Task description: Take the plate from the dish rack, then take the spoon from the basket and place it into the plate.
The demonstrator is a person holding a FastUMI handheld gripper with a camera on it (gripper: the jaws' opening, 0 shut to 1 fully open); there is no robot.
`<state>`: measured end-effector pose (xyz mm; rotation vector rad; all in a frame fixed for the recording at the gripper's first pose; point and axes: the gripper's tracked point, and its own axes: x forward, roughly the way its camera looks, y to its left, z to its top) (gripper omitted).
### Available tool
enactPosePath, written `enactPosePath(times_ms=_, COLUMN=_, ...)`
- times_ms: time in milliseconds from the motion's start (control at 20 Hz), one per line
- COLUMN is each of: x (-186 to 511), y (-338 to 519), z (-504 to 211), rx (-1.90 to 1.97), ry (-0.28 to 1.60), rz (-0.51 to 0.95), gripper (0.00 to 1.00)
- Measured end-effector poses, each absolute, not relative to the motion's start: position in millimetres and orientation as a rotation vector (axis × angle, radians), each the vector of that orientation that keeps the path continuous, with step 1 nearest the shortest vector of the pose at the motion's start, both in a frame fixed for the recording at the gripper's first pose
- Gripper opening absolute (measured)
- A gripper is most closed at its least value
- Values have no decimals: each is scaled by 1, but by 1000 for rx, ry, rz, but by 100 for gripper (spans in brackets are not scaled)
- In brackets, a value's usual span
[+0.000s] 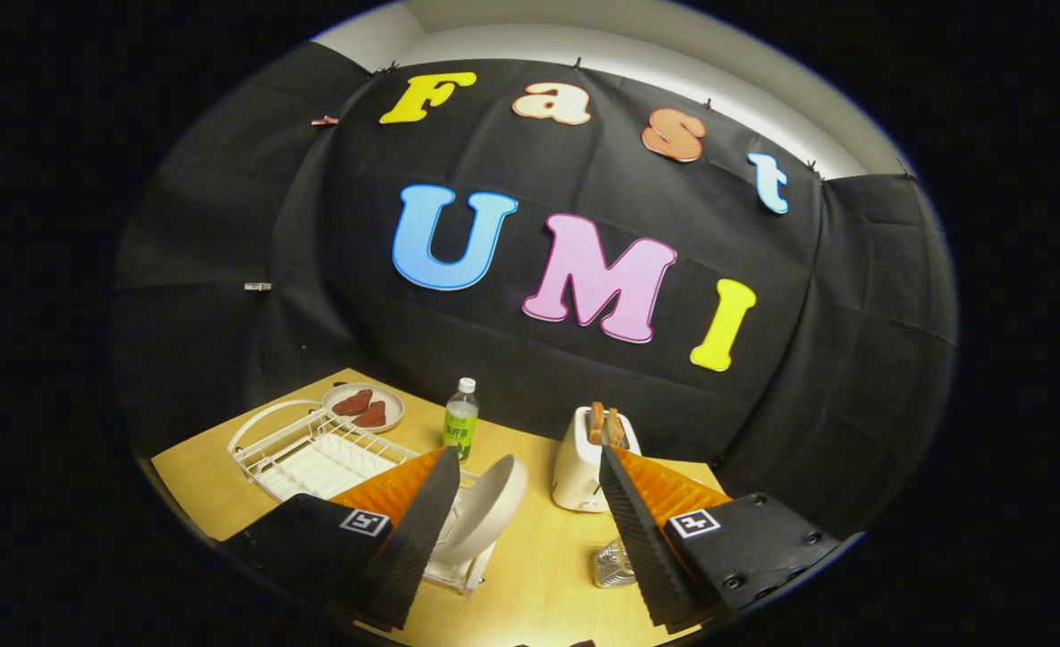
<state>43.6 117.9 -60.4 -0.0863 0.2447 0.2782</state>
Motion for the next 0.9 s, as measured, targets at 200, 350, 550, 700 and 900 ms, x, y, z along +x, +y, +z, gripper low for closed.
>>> enactPosePath(times_ms=200, x=59, y=135, z=-116, rx=-24, ry=451, rz=286, gripper=96)
enactPosePath(times_ms=350, x=74, y=143, z=-156, rx=32, ry=617, rz=276, gripper=96)
enactPosePath(times_ms=550, x=91, y=153, z=-204, rx=77, ry=805, rz=236, gripper=97)
enactPosePath(times_ms=700, x=106, y=157, z=-228, rx=92, ry=855, rz=203, gripper=91)
enactPosePath(times_ms=900, x=120, y=149, z=-239, rx=71, ry=873, rz=119, gripper=56)
